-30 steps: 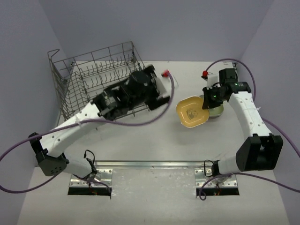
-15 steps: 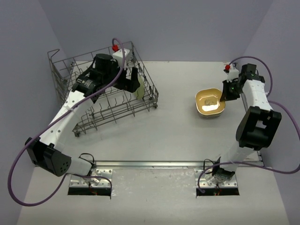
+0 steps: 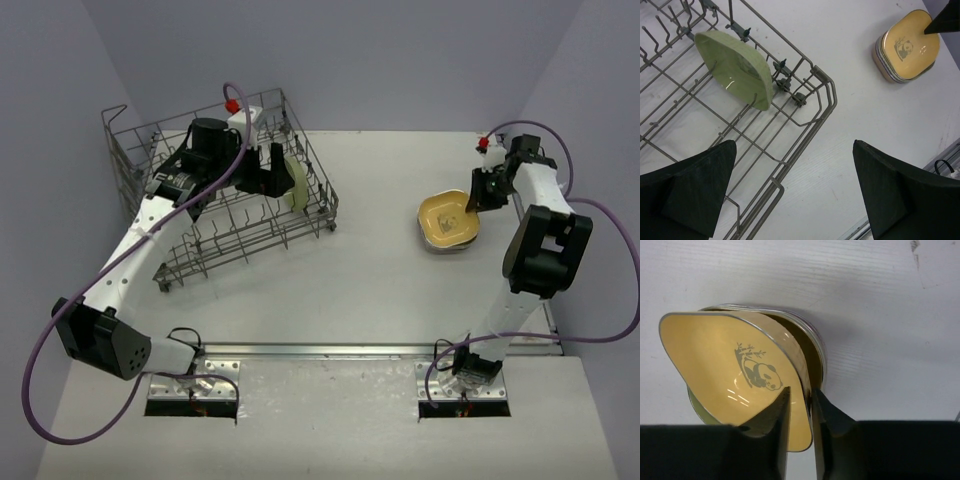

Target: Unload the plates from the dish rack

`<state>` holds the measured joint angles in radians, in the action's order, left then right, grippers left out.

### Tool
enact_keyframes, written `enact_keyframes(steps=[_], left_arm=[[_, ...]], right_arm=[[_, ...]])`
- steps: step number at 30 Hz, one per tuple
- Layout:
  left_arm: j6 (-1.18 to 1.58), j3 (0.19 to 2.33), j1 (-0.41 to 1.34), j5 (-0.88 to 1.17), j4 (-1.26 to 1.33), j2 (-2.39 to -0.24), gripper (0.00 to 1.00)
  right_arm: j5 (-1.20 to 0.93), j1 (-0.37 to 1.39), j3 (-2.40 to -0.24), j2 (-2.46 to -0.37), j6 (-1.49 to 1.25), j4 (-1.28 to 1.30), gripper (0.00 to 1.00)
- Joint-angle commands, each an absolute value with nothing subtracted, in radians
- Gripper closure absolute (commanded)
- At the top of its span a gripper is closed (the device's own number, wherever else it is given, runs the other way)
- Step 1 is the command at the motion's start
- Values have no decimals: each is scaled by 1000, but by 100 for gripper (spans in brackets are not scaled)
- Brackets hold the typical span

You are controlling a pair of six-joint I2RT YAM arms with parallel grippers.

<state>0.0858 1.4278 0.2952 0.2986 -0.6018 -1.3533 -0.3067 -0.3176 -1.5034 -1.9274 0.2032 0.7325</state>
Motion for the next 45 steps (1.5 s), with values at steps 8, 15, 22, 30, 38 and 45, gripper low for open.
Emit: enact_keyframes(steps=[8, 15, 22, 30, 38, 45], left_arm=[[195, 1471, 254, 356, -531, -1399, 1], [320, 1384, 252, 370, -400, -1468, 18], [394, 1307, 239, 404, -214, -1556, 41], [374, 1294, 239, 388, -98, -1657, 44], [351, 1354, 239, 389, -43, -1782, 51], [345, 1384, 239, 468, -18, -1822, 67]], right_arm=[[-274, -309, -1648, -1802, 200, 784, 8], [-317, -273, -1609, -1631, 151, 823, 1], [-372, -237, -1393, -1397, 118, 798, 1], [-411, -178, -1282, -1293, 70, 773, 1], [-423, -156, -1325, -1331, 63, 796, 1], [-426, -155, -1296, -1321, 75, 795, 1]])
